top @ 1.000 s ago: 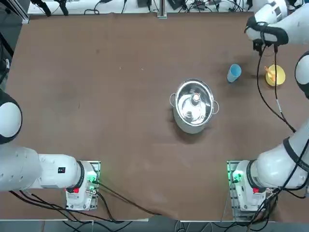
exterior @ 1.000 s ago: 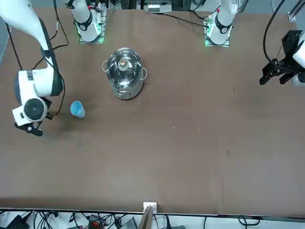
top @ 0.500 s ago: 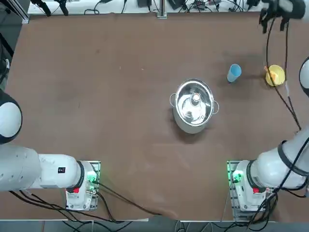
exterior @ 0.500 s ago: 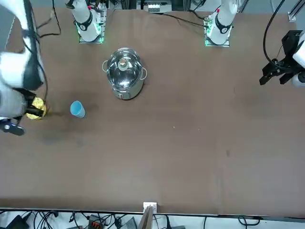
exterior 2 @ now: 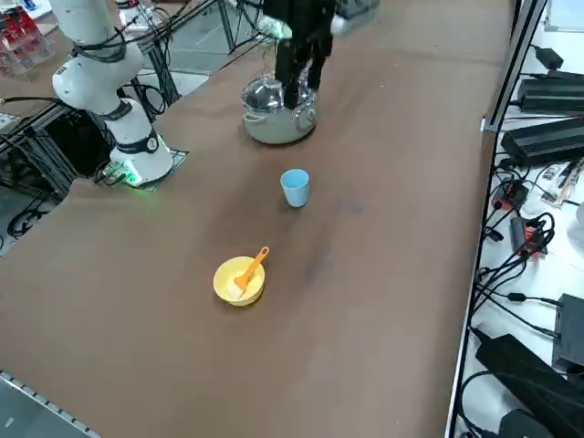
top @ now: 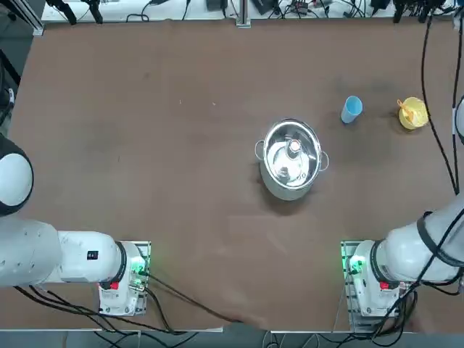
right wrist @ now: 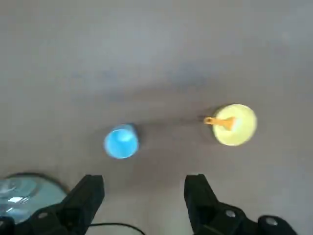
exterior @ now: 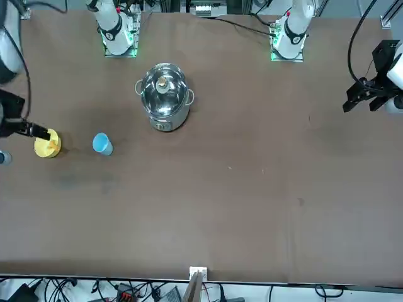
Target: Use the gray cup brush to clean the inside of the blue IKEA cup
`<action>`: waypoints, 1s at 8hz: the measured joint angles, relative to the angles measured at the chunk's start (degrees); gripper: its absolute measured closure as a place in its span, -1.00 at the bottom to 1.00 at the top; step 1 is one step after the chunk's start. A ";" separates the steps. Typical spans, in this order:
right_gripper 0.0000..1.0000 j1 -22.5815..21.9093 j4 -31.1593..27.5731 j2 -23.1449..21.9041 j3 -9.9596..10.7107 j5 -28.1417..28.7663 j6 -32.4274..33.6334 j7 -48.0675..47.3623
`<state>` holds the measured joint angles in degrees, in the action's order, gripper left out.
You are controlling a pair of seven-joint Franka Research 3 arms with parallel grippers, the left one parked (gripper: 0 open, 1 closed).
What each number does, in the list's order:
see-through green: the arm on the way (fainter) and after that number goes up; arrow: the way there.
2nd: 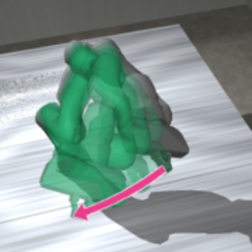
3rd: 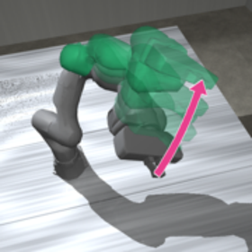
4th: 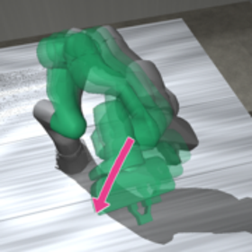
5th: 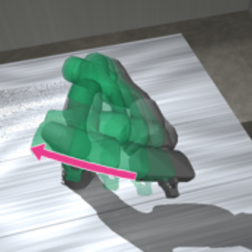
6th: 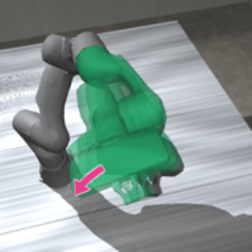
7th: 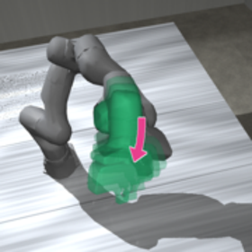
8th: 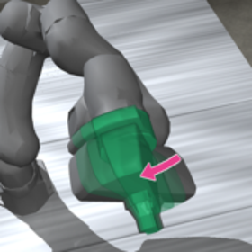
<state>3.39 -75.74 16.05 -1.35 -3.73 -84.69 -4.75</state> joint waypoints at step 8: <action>-1.00 -0.25 -4.08 -8.23 -0.45 3.38 -2.56 2.20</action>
<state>3.14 -79.82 7.82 -1.80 -0.36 -87.25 -2.55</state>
